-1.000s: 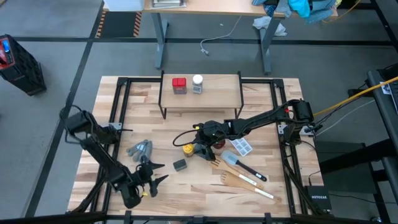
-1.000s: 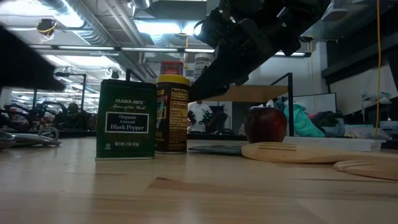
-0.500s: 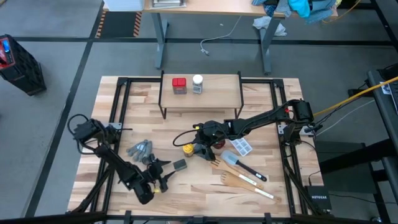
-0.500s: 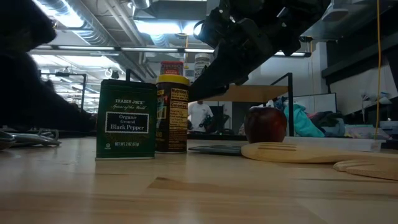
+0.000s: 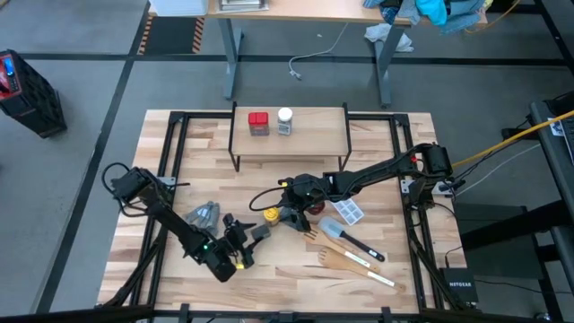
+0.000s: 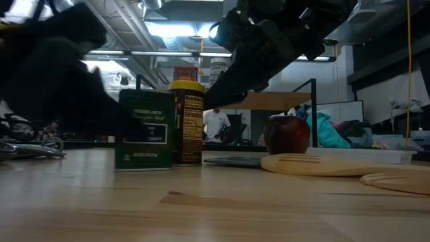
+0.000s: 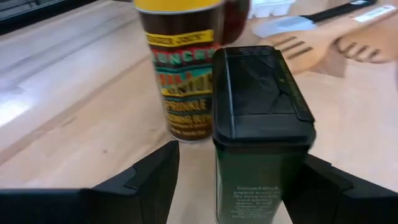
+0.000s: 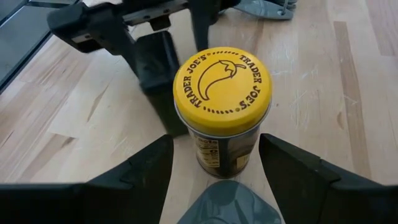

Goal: Shelf spices
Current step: Put the green seasoning can on the shelf

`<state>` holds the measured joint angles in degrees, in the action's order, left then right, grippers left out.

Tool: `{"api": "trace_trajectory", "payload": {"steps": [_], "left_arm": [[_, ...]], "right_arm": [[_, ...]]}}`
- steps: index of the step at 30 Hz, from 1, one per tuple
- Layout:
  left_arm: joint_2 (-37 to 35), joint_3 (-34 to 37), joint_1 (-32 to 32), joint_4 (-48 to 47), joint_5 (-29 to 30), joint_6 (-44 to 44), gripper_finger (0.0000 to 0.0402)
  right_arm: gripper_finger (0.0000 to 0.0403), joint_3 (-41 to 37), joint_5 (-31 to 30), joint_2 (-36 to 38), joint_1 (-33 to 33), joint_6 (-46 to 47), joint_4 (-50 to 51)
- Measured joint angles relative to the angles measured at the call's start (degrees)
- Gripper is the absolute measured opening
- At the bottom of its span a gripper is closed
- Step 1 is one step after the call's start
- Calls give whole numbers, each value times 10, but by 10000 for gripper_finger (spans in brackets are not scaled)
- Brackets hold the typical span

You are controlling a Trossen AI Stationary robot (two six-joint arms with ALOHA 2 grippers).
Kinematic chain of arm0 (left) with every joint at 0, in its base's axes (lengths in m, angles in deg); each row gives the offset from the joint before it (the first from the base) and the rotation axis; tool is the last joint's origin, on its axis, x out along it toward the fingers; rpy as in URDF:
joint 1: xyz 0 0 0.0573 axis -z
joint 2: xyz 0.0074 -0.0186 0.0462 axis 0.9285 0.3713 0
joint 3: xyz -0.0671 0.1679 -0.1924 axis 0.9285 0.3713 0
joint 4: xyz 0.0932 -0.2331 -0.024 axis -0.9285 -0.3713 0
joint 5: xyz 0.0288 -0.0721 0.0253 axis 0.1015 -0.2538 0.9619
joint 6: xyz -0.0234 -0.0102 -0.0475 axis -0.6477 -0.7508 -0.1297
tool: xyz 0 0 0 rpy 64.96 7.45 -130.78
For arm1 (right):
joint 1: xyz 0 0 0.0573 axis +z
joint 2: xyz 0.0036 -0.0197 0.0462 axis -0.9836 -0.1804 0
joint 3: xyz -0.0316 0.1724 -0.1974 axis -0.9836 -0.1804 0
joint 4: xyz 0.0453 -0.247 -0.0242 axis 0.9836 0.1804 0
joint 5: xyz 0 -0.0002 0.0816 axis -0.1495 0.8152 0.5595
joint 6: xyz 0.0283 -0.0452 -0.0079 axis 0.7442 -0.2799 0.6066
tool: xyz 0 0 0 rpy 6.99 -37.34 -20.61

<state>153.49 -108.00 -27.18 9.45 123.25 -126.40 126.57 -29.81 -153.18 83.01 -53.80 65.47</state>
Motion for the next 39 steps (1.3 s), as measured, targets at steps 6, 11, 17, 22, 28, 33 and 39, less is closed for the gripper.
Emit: {"api": "trace_trajectory", "payload": {"steps": [6, 11, 17, 22, 28, 33, 39], "left_arm": [[0, 0, -18, 0, -9, 2, 191], [-1, 0, -9, 0, -8, 15, 89], [-1, 0, 11, -2, 9, 16, 90], [-13, 0, 26, -3, 32, 40, 90], [-75, 0, 29, -3, 56, 136, 90], [-148, 0, 25, -6, 58, 273, 90], [-249, 0, 12, -87, 59, 345, 90]], "right_arm": [[244, 0, 0, 0, 0, 1, 0], [244, 0, 0, 0, 0, 28, 0], [243, 0, 0, 0, 0, 46, 5], [243, 0, 0, 0, 0, 47, 10], [243, 0, 0, 0, 0, 47, 9], [243, 0, 0, 0, 0, 47, 12], [243, 0, 62, 0, 0, 55, 24]]}}
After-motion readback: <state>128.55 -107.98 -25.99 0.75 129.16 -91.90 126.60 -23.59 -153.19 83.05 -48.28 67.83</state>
